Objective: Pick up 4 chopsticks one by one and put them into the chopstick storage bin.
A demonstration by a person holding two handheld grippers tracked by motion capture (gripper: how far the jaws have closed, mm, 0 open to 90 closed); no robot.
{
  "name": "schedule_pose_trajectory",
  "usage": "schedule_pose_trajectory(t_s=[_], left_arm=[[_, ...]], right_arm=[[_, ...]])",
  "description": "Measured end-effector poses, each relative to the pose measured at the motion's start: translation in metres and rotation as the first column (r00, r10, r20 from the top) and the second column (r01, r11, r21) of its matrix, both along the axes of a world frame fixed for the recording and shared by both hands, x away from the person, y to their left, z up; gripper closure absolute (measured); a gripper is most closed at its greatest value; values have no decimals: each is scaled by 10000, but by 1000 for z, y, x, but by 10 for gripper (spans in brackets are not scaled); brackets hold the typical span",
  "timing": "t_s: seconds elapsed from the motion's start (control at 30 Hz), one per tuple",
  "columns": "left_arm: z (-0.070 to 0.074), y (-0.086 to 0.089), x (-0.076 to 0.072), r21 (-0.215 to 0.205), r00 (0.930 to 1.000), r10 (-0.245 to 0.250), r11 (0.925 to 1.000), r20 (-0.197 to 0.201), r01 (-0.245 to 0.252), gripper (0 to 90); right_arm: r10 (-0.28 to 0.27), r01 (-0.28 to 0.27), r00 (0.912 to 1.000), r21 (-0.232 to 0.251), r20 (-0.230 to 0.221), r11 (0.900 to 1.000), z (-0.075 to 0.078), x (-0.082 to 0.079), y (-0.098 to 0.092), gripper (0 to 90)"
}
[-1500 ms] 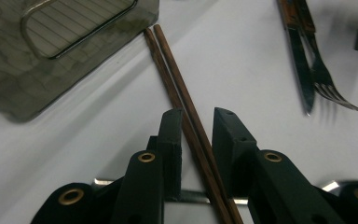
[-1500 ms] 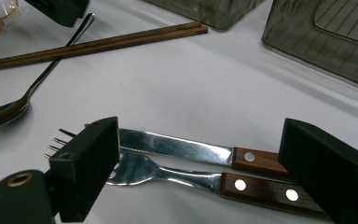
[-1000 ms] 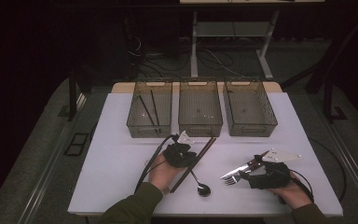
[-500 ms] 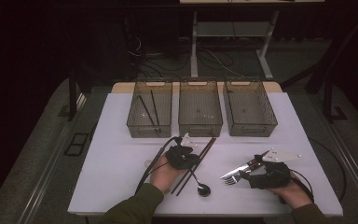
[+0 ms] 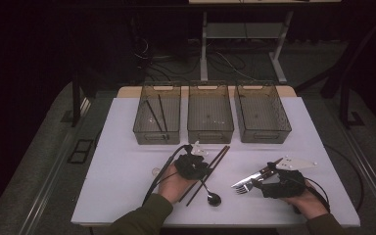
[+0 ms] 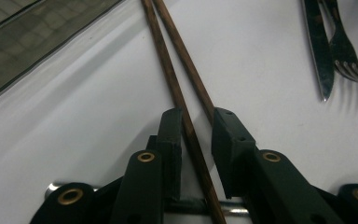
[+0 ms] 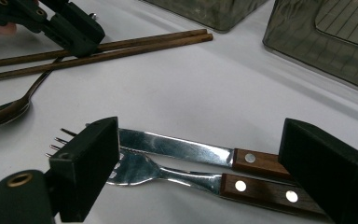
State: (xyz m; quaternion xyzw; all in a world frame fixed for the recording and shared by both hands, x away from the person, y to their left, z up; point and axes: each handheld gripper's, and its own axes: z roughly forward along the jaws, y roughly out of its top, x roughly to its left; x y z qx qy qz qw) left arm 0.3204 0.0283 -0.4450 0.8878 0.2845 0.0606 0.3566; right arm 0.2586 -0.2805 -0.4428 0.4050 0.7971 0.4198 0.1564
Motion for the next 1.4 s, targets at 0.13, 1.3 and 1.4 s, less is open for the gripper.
schedule_pose_trajectory(t_s=[0.13,1.3,1.4], left_arm=[[0,0,-2,115,9998,109,9999,139,-110,736],[15,-1,-3,-1502,9998,58,9886,-181,-85,848],[20,-3,-4,-1783,9997,-154,9839,-176,120,848]], right_arm=[[-1,1,10000,-7,0,10000,0,0,0,123],[34,-34,10000,-20,14,10000,0,0,0,123],[40,-40,10000,-31,12,10000,0,0,0,123]])
